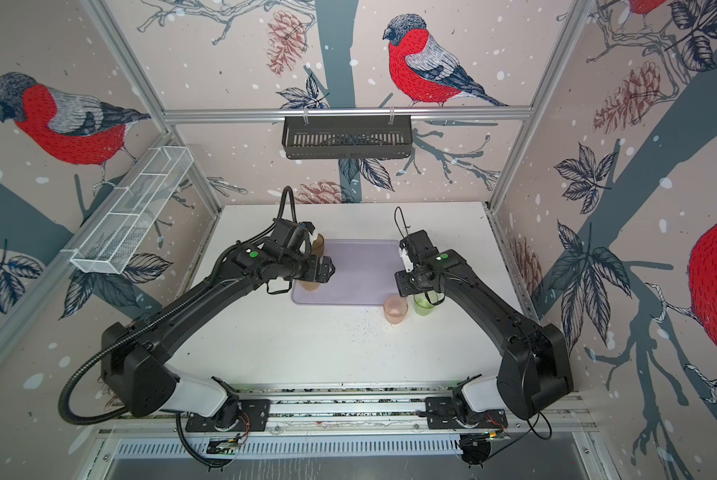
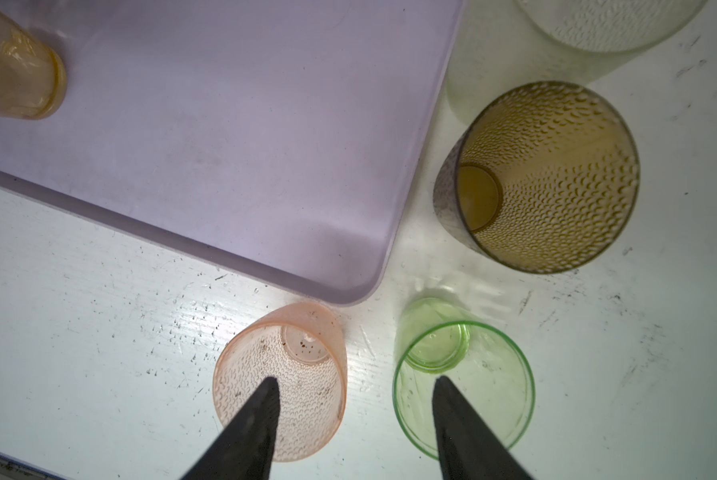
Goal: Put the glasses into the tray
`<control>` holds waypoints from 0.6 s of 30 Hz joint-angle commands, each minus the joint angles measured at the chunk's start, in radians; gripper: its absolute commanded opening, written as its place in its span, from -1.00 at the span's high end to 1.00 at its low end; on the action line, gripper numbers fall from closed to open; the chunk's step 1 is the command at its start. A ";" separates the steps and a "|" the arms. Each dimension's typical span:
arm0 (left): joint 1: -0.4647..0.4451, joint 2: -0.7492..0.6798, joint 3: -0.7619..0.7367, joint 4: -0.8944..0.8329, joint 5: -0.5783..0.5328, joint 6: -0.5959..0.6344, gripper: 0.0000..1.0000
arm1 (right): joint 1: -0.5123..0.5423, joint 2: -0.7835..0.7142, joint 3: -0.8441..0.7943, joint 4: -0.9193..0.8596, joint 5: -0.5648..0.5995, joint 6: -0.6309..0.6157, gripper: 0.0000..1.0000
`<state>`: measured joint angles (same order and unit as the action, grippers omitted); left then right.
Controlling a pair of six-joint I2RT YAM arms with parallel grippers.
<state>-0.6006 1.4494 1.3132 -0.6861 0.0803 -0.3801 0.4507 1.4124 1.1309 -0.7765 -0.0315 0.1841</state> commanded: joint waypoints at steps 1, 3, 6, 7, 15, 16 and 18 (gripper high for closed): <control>-0.004 -0.029 -0.026 0.053 0.048 0.038 -0.95 | -0.001 0.010 0.000 -0.014 -0.015 -0.013 -0.18; -0.003 -0.041 -0.045 0.055 0.060 0.049 -0.95 | -0.004 0.016 -0.003 -0.014 -0.020 -0.019 -0.14; -0.005 -0.054 -0.071 0.059 0.073 0.051 -0.95 | -0.006 0.028 -0.006 -0.012 -0.034 -0.029 -0.10; -0.004 -0.060 -0.078 0.065 0.080 0.051 -0.95 | -0.006 0.033 -0.006 -0.014 -0.036 -0.031 -0.08; -0.021 -0.066 -0.092 0.095 0.147 0.078 -0.95 | -0.010 0.060 -0.005 -0.001 -0.054 -0.047 0.11; -0.025 -0.064 -0.090 0.098 0.148 0.080 -0.95 | -0.011 0.065 -0.006 -0.001 -0.054 -0.050 0.13; -0.034 -0.063 -0.088 0.107 0.153 0.080 -0.95 | -0.013 0.071 -0.006 -0.004 -0.056 -0.054 0.17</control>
<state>-0.6254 1.3846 1.2186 -0.6266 0.2070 -0.3214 0.4397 1.4769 1.1255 -0.7757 -0.0776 0.1501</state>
